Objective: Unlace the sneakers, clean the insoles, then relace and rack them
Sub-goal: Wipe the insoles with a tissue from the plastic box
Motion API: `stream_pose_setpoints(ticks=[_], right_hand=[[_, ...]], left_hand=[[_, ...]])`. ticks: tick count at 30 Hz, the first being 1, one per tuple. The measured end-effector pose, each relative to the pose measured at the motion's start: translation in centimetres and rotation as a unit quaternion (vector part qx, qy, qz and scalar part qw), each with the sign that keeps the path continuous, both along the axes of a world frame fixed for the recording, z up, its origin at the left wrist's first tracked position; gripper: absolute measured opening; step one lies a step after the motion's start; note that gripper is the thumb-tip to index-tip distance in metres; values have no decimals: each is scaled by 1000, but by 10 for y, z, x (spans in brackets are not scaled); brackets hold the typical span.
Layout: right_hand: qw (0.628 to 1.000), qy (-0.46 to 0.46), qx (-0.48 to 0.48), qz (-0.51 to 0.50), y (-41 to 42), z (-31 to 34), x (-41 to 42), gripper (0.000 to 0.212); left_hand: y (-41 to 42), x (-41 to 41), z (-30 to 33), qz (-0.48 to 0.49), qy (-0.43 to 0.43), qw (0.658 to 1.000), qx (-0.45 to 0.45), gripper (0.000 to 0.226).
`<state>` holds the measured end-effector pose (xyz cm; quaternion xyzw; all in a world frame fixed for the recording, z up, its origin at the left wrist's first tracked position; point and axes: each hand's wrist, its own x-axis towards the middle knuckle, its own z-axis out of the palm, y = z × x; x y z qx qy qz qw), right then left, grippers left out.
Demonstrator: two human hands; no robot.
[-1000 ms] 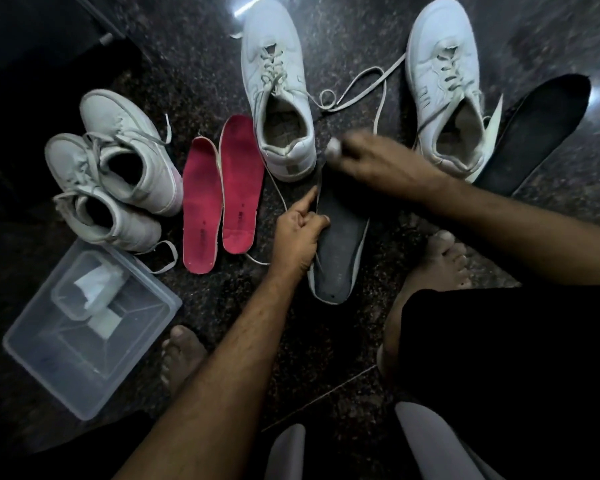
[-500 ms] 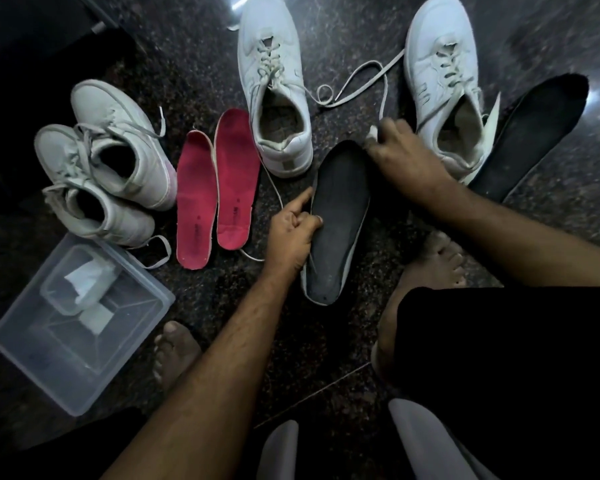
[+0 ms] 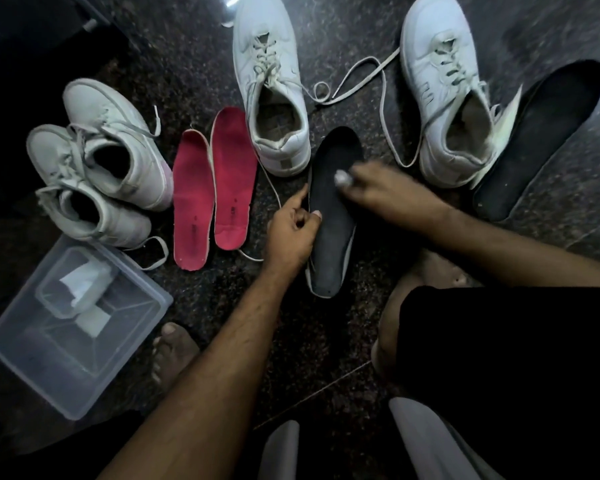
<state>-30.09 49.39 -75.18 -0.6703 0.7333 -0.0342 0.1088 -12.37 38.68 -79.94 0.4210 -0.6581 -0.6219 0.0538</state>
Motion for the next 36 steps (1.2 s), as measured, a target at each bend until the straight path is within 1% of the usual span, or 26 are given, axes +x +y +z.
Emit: stream_pose_setpoints(ticks=[1, 2, 3, 4, 5, 6, 7, 8, 10, 11, 12, 15, 16, 17, 19, 20, 22, 23, 24, 25, 27, 28, 29, 32, 34, 36], right_hand=[[996, 24, -22, -81, -4, -4, -9, 28], [990, 27, -41, -132, -8, -6, -16, 31], [991, 35, -51, -119, -11, -11, -19, 35], [997, 41, -41, -50, -12, -5, -14, 37], [998, 40, -29, 50, -12, -5, -10, 38], [988, 44, -23, 144, -10, -3, -4, 38], [977, 75, -24, 197, -8, -14, -3, 38], [981, 88, -25, 172, -11, -13, -4, 37], [996, 91, -7, 15, -22, -15, -22, 35], [997, 74, 22, -30, -27, -15, -26, 35], [997, 58, 19, -39, -29, -8, -24, 35], [989, 59, -34, 135, -22, -12, -9, 38], [992, 59, -25, 106, -18, -10, -6, 40], [999, 41, -9, 22, -16, -16, -10, 39], [989, 46, -17, -139, -24, -13, -15, 37], [989, 47, -9, -138, -21, -11, -11, 38], [999, -30, -12, -29, -13, 1, 4, 47], [997, -50, -16, 60, -7, 1, 14, 44], [991, -35, 8, 129, 0, 3, 24, 39], [989, -10, 2, 145, 5, -3, 24, 36], [1000, -8, 8, 18, 7, -10, 7, 30], [1000, -2, -3, -29, 4, -8, 3, 31], [999, 5, 5, -46, 1, -7, 3, 37], [999, -20, 31, 9, 2, 0, 10, 50], [1000, -5, 21, 15, 2, -3, 10, 47], [995, 15, 10, 97, 3, -3, 10, 42]], left_hand=[[-1, 0, -1, -1, -3, 1000, -4, 58], [-2, 1, -1, 1, -4, 1000, -8, 57], [-1, -1, 1, 0, -2, 1000, -11, 56], [-1, -2, 4, -4, 0, 1000, -15, 56], [0, -4, 6, -9, 5, 1000, -17, 57], [0, -4, 6, -9, 8, 1000, -15, 58], [1, -4, 4, -7, 8, 1000, -11, 57], [1, -3, 2, -2, 6, 1000, -6, 56], [2, -3, 3, 10, 4, 1000, -2, 54], [3, -3, 5, 13, 2, 1000, -7, 53], [3, -3, 6, 13, -1, 1000, -11, 52], [4, -3, 10, 5, -4, 1000, -17, 50], [3, -3, 9, 8, -9, 1000, -22, 47], [3, -3, 9, 14, -18, 999, -29, 42], [1, -4, 9, 27, -29, 998, -42, 29], [0, -5, 10, 32, -30, 998, -47, 25], [-1, -7, 12, 37, -26, 997, -55, 22], [-2, -6, 11, 35, -34, 997, -66, 22], [-4, -6, 9, 31, -49, 995, -80, 23], [-6, -5, 7, 29, -68, 993, -91, 24], [-7, -2, 5, 34, -78, 993, -84, 25], [-5, -1, 6, 29, -78, 993, -83, 25], [-3, 1, 10, 12, -81, 992, -98, 26], [9, 9, 17, -58, -106, 976, -180, 33], [14, 15, 19, -59, -122, 970, -204, 34], [15, 13, 21, -49, -133, 968, -208, 33]])
